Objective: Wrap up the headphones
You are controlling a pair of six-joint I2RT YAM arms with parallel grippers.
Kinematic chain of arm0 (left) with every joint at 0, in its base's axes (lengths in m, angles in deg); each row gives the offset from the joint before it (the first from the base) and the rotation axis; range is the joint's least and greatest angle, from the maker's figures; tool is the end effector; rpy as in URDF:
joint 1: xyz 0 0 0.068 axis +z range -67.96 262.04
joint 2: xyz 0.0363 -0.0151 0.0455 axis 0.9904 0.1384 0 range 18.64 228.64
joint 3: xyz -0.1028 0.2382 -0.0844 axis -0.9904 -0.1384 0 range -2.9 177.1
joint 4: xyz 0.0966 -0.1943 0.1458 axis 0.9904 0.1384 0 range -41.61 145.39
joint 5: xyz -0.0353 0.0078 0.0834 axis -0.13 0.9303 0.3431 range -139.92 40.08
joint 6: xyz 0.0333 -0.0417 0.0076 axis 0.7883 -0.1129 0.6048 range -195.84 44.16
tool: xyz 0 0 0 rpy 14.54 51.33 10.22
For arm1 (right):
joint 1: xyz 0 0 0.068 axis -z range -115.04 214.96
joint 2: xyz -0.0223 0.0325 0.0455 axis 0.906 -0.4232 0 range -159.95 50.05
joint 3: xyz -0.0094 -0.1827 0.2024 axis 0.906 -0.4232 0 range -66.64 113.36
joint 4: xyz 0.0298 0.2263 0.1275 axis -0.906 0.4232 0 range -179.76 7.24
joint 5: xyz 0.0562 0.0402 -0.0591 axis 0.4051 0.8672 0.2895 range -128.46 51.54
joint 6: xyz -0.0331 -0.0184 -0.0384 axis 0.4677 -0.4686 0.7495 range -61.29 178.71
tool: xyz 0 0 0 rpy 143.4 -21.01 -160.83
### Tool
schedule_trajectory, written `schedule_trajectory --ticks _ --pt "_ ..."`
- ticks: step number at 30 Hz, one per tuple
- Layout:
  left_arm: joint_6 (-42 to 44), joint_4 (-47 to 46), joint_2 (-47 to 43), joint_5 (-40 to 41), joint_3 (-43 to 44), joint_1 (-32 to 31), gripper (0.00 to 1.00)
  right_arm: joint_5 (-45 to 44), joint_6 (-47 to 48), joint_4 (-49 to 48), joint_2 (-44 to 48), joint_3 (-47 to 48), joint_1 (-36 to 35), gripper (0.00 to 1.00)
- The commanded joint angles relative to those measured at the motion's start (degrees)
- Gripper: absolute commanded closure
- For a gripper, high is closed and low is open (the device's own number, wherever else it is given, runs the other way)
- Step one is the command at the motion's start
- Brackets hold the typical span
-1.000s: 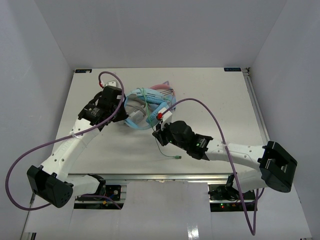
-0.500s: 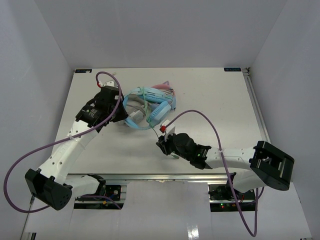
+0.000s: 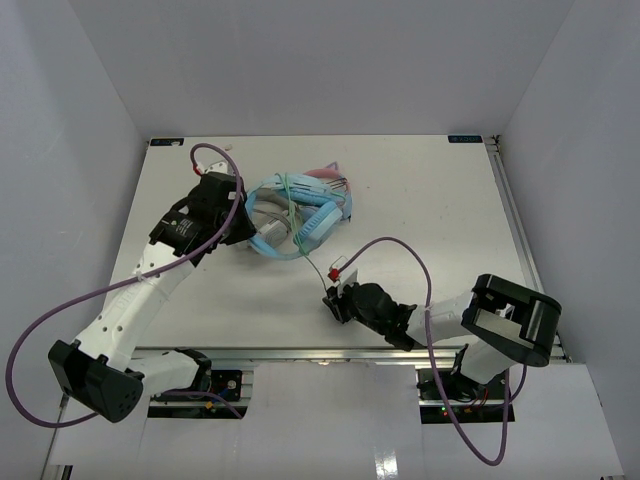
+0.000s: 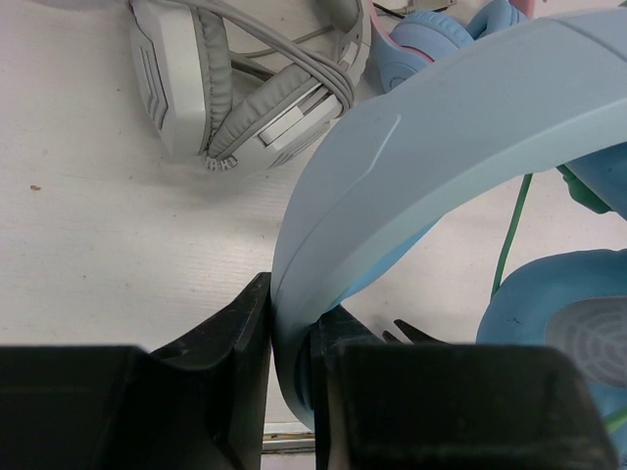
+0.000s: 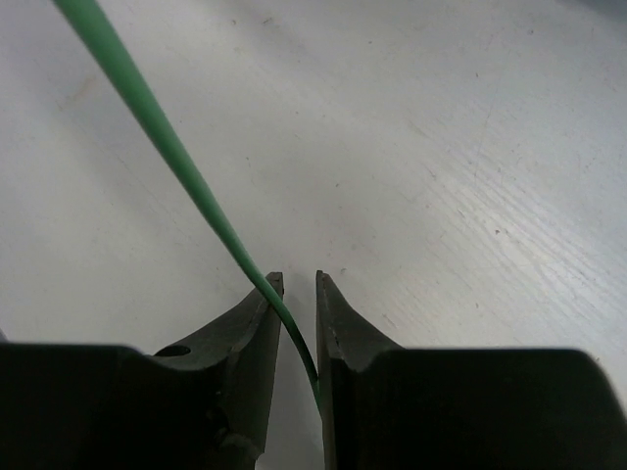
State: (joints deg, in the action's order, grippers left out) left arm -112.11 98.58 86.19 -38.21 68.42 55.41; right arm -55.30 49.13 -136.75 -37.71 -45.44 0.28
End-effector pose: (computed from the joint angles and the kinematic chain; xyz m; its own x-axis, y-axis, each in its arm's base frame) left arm 0.2129 -0.0988 0.3546 -0.7077 -0.2931 -0.6428 -0.1299 0.9483 -0.2894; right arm 0.1222 0.2344 0.1402 -0.2660 -0.1893 -0.9452 -0.7142 0.6972 0.0613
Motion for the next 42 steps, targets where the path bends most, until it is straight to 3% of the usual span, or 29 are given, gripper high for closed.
schedule_trajectory --ticks 1,6,10,12,19,26,28,31,35,42 --pt "-2.4 -3.7 -4.0 -2.9 4.1 0.1 1.0 -3.0 0.4 -9.6 -1.7 -2.3 -0.5 0.74" --pt "-3.2 -5.8 -4.7 -8.1 3.1 0.1 1.0 -3.2 -1.4 -15.0 -4.7 -4.6 -0.4 0.76" --pt "-3.5 -6.4 -5.4 -10.1 2.9 0.1 1.0 -3.5 -1.7 -16.2 -6.3 -4.4 -0.4 0.92" --pt "-2.8 -7.2 -6.1 -12.9 2.7 0.1 1.0 -4.1 -1.8 -16.8 -7.1 -4.2 -0.4 0.92" --pt "8.2 -9.2 -7.9 -36.5 3.3 0.1 1.0 -0.6 -1.6 -15.2 -4.0 -2.6 5.4 0.92" --pt "19.3 -10.8 -7.4 -59.2 -1.8 0.1 1.0 21.7 0.7 -1.0 1.3 7.6 21.4 0.92" --pt "22.3 -9.6 -6.9 -58.5 -3.3 0.1 1.0 28.1 1.9 7.1 2.8 12.0 25.6 0.92" --pt "25.1 -7.0 -6.2 -47.1 -4.6 -0.8 1.0 35.9 5.3 26.1 4.0 20.2 30.8 0.92" --pt "28.3 -5.5 -4.1 -34.0 -6.0 -1.9 1.0 40.6 8.5 39.8 3.4 31.0 34.5 0.92" --pt "35.4 -8.8 0.0 -32.7 -7.8 -3.8 1.0 49.0 14.6 60.0 -4.1 47.1 38.2 0.92"
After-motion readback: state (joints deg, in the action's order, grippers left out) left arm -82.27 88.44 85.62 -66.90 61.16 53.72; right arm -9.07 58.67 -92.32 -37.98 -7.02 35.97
